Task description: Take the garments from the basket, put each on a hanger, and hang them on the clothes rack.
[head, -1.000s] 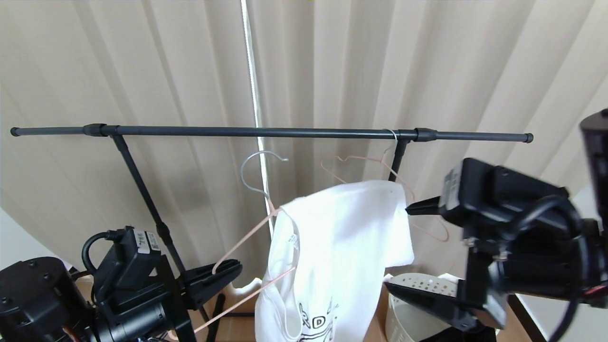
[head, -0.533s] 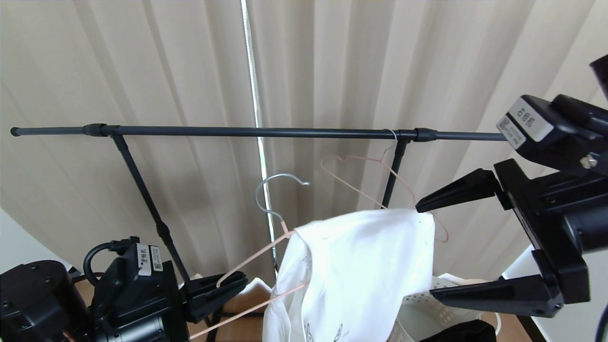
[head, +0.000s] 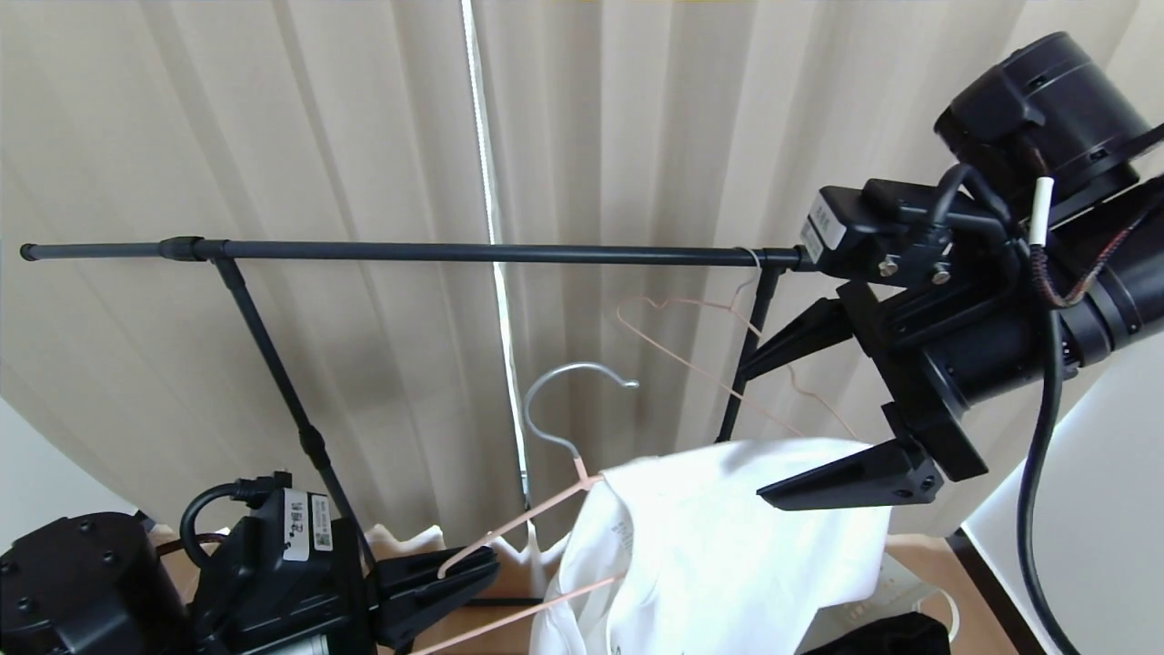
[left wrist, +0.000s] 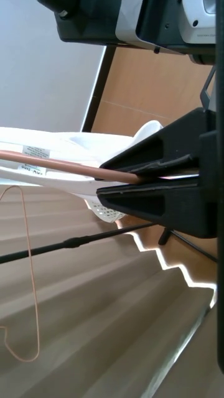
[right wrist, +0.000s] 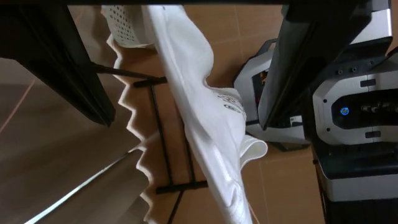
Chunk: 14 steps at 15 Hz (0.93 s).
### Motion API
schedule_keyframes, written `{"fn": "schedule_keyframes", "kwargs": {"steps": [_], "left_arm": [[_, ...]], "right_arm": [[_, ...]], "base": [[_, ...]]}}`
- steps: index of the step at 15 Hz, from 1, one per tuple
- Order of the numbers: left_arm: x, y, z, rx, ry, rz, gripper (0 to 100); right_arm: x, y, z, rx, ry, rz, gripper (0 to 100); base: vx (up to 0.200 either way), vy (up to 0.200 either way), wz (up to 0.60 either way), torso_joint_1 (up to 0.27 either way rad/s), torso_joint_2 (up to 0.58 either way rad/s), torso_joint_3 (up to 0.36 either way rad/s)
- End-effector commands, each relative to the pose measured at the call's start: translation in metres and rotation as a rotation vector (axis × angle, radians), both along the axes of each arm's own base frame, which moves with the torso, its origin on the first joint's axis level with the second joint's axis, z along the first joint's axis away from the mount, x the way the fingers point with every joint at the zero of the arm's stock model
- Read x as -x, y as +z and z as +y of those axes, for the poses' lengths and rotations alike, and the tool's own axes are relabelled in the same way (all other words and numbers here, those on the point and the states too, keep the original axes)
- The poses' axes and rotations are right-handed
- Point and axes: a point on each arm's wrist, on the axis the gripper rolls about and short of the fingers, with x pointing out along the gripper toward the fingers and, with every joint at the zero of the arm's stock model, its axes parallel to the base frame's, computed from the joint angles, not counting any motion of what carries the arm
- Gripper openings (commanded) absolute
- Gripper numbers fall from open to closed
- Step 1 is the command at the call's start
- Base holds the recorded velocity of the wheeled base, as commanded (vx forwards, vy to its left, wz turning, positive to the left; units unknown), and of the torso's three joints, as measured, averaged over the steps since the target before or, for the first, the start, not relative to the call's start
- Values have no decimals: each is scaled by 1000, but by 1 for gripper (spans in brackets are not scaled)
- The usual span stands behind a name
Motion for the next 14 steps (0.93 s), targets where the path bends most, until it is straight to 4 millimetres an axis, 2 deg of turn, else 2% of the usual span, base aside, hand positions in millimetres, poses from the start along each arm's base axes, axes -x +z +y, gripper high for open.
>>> {"fn": "schedule_keyframes", "kwargs": {"steps": [1,4,6,14], "left_arm": [[0,-3,-4,-11,-19,12,0],[0,-5,-5,-16,-22,14,0],[1,-4,-5,-15,-22,13,0],[3,2,-3,2,-20,-17,0]], "right_arm": [[-20,-11,12,41,26,29,100],[-32,-23,22,53,40,56,100],[-35,-24,25,51,44,57,100],[-19,-28,44,69,118,69,100]], "base": [[0,0,0,0,0,0],[0,0,0,0,0,0],[0,0,0,0,0,0],[0,0,0,0,0,0]]}}
